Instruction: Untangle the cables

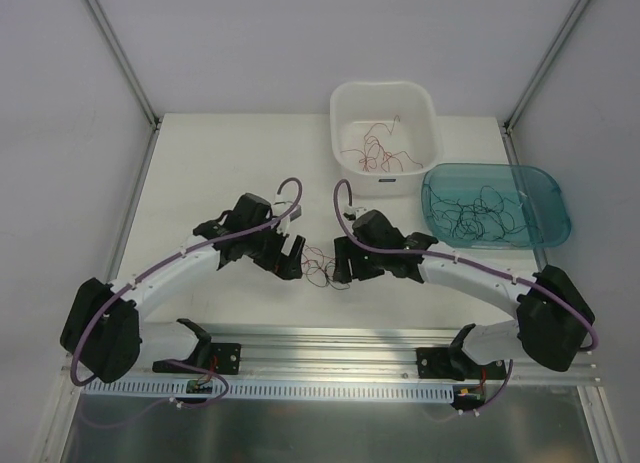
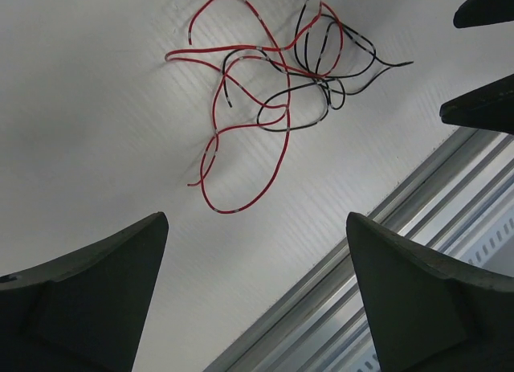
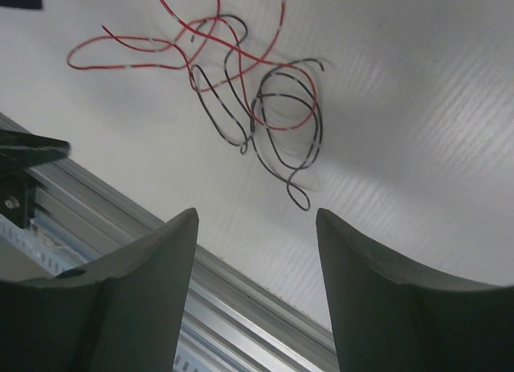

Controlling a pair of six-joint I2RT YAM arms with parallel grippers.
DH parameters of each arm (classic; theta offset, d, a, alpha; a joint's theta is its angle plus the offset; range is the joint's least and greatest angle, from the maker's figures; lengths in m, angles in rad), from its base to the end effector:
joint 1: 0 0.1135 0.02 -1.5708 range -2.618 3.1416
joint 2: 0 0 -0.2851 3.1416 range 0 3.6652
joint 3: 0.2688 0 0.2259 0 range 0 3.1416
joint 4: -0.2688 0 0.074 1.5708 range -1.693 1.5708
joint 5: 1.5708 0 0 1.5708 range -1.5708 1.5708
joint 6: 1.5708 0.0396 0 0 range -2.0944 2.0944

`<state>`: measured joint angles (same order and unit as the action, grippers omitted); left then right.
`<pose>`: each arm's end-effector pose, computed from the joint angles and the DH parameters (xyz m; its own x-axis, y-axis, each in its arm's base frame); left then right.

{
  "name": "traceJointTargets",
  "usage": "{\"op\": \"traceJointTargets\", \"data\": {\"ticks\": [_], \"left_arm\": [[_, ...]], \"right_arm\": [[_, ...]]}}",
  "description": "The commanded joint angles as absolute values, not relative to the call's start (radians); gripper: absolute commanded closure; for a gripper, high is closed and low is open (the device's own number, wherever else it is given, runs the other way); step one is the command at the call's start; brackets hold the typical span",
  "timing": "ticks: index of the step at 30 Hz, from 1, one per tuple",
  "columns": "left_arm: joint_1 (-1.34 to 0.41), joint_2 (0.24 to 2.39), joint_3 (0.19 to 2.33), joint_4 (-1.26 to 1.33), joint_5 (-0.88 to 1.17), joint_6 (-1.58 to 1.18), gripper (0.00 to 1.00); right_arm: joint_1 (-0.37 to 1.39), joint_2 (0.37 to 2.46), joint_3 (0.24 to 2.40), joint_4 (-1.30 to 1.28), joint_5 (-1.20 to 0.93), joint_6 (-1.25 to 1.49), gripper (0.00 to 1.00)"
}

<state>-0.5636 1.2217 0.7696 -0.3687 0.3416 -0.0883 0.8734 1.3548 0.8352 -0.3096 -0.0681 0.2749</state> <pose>0.1793 -0.1290 0.2588 -0.6775 0.3299 -0.6574 0.6391 0.7063 -0.3043 0.1613 0.1967 0.2522 -0.6714 -0.3796 -0.6365 -0.6359 0.7362 0.2317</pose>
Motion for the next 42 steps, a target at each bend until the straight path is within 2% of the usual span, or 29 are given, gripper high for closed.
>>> {"op": "traceJointTargets", "data": {"ticks": [1,4,5,10,11,14,17,19,20,21,22,23,28,33,34,35,42], "left_arm": [[-0.575,1.273,0.796,-0.342,0.4,-0.081,0.07],[-0.574,1.302,0.802,-0.339,0.405,-0.095,0.19],[-0.575,1.307,0.801,-0.337,0.405,-0.098,0.26],[-0.578,1.345,0.804,-0.331,0.426,-0.115,0.43],[-0.583,1.35,0.807,-0.331,0.429,-0.115,0.49],[-0.583,1.359,0.805,-0.331,0.429,-0.117,0.54],[-0.584,1.362,0.807,-0.328,0.431,-0.117,0.65],[-0.584,1.371,0.808,-0.33,0.434,-0.118,0.78],[-0.584,1.377,0.81,-0.328,0.439,-0.121,0.87],[-0.586,1.381,0.81,-0.328,0.439,-0.121,0.87],[-0.584,1.382,0.808,-0.33,0.44,-0.12,0.94],[-0.584,1.384,0.81,-0.328,0.437,-0.123,0.97],[-0.586,1.376,0.807,-0.328,0.419,-0.123,1.0],[-0.584,1.374,0.807,-0.33,0.413,-0.126,1.0],[-0.584,1.374,0.808,-0.328,0.397,-0.127,1.0],[-0.584,1.373,0.807,-0.331,0.391,-0.127,1.0],[-0.522,1.354,0.822,-0.406,0.158,-0.186,1.0]], "right_arm": [[0.896,1.351,0.825,-0.134,-0.04,0.38,0.37],[0.908,1.384,0.815,-0.054,-0.07,0.385,0.4],[0.91,1.394,0.813,-0.017,-0.092,0.38,0.42],[0.916,1.482,0.813,0.047,-0.109,0.385,0.45],[0.916,1.491,0.811,0.057,-0.101,0.387,0.46],[0.916,1.528,0.813,0.066,-0.092,0.383,0.48],[0.916,1.561,0.813,0.075,-0.086,0.384,0.49],[0.916,1.578,0.813,0.08,-0.081,0.385,0.5],[0.916,1.582,0.813,0.08,-0.072,0.384,0.51],[0.916,1.585,0.813,0.078,-0.066,0.383,0.51],[0.916,1.592,0.81,0.081,-0.064,0.382,0.52],[0.916,1.595,0.811,0.078,-0.061,0.38,0.53],[0.916,1.603,0.808,0.055,-0.035,0.373,0.6],[0.916,1.591,0.81,0.04,-0.023,0.364,0.85],[0.916,1.586,0.813,0.017,-0.018,0.361,0.95],[0.914,1.577,0.816,0.005,-0.006,0.351,0.99],[0.907,1.396,0.873,-0.267,0.12,0.226,0.99]]}}
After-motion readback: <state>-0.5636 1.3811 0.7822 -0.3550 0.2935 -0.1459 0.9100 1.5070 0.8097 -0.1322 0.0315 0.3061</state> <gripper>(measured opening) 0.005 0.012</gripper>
